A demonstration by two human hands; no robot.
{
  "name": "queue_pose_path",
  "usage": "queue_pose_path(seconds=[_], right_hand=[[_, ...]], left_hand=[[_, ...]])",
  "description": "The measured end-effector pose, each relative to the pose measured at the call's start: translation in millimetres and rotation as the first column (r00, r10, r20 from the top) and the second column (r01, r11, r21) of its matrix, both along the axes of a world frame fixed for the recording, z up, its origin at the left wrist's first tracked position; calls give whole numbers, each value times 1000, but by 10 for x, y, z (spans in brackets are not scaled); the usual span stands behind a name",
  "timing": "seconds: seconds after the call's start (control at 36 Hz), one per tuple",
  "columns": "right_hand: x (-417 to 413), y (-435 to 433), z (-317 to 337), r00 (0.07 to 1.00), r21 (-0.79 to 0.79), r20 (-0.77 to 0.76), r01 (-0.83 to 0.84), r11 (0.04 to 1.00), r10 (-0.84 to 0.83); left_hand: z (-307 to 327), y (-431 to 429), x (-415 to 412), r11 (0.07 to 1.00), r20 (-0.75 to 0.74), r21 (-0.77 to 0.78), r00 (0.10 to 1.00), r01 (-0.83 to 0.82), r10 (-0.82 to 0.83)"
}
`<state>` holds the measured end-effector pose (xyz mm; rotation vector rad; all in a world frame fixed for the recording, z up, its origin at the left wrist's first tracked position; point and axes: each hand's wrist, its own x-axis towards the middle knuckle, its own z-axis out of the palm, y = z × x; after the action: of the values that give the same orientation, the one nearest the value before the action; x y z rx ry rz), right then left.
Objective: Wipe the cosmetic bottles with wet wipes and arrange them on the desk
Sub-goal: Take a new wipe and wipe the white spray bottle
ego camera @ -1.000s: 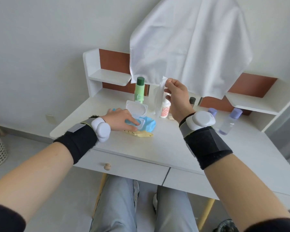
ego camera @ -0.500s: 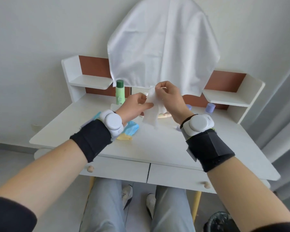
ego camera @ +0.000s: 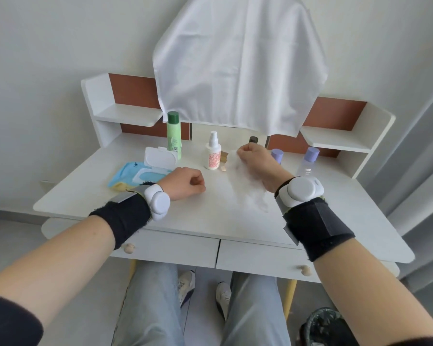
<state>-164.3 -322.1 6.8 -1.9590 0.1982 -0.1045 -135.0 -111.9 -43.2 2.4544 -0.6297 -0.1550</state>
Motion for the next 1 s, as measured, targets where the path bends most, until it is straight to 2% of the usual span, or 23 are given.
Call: queue_pose_path(seconds=[0.19, 0.25, 0.31, 0.36, 0.42, 0.53, 0.61, 0.72, 0.83, 1.0], right_hand=[[-2, 2, -25, 989, 193, -20, -137, 972, 144], [-24, -18, 8, 974, 245, -9, -218, 945, 227], [-44, -12, 52, 949, 253, 3, -305, 918, 314], [-72, 6, 108, 928, 234, 11, -365, 901, 374], [-90, 40, 153, 915, 222, 12, -395, 891, 402], [-128, 57, 217, 921, 203, 13, -383, 901, 389], [-175, -1, 258, 919, 205, 13, -388, 899, 394], [-179, -120, 242, 922, 282, -16, -367, 887, 386], [-261, -171, 245, 921, 337, -47, -350, 874, 387], [-357, -201, 227, 901, 397, -5, -397, 828, 434]], left_hand=[[-20, 200, 130, 999, 47, -15, 998, 31, -30], [31, 178, 130, 980, -15, -198, 1000, 17, -20], [155, 83, 80, 877, -109, -481, 992, 7, -67], [307, -57, 15, 781, -166, -625, 977, 3, -137], [387, -163, -3, 774, -199, -633, 962, 22, -189], [412, -215, -31, 831, -256, -555, 945, 29, -204], [399, -186, -56, 822, -288, -568, 931, 22, -224], [433, -146, -98, 839, -317, -543, 920, 23, -230], [490, -146, -139, 812, -321, -584, 913, 20, -253], [563, -148, -178, 837, -297, -544, 920, 57, -255]])
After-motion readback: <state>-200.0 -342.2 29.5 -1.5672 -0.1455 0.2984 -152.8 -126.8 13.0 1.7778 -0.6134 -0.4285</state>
